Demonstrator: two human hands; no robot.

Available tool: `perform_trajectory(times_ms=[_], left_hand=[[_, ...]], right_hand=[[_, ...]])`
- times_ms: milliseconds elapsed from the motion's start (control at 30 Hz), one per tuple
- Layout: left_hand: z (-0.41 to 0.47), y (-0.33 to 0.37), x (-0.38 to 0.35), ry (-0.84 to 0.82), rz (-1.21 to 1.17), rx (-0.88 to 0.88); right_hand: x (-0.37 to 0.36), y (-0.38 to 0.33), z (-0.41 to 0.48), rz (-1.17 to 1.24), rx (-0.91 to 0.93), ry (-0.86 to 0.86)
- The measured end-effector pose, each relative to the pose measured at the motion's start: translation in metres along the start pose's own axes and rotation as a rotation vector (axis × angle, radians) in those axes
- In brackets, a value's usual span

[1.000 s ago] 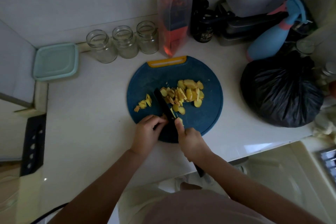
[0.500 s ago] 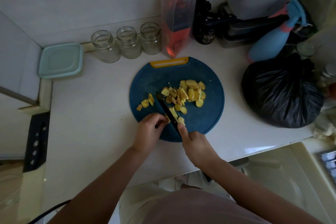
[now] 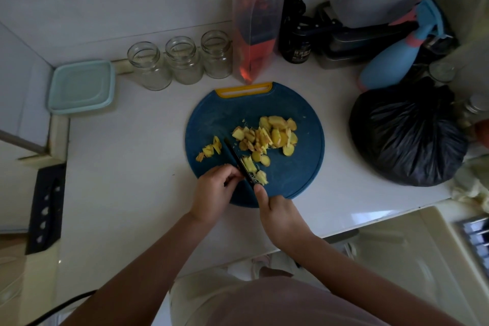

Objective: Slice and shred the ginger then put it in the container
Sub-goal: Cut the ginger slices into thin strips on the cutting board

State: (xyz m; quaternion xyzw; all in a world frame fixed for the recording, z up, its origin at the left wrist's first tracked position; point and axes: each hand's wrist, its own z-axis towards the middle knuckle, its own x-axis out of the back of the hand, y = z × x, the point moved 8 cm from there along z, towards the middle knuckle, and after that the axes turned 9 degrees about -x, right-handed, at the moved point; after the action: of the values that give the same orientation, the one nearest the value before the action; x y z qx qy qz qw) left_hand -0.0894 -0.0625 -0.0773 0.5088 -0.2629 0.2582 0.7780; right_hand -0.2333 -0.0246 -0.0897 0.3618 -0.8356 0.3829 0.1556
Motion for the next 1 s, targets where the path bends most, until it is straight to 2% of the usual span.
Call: perform_trajectory(times_ms=[300,500,633,733,867,1000], left_hand=[[-0.003,0.000,0.000,0.054,0.068,0.009],[-0.004,-0.007,-0.005,0.009,-0.005,0.052],[-0.003,-0.007,-0.004,0.009,-0.046,0.092],[-0.002,-0.008,0.002,0.069,-0.074,0.129],[-0.002,0.007,0.011,0.162,0.008,0.026],[0.002,0.032,-0.023,-0.008,0.141,-0.112]], right_hand=[[-0.004,-0.001,0.000,-0.070,-0.096,0.027],[-0.001,-0.019,0.017,-0.021,-0.081,0.011],[0.006,-0.015,0.017,0.133,-0.144,-0.123],[0.025,-0.013,0.010,0.291,-0.206,-0.232],[0.061,-0.029,0.009,0.326,-0.092,-0.241],[0.083,-0.036,0.014,0.248,-0.010,-0.171]])
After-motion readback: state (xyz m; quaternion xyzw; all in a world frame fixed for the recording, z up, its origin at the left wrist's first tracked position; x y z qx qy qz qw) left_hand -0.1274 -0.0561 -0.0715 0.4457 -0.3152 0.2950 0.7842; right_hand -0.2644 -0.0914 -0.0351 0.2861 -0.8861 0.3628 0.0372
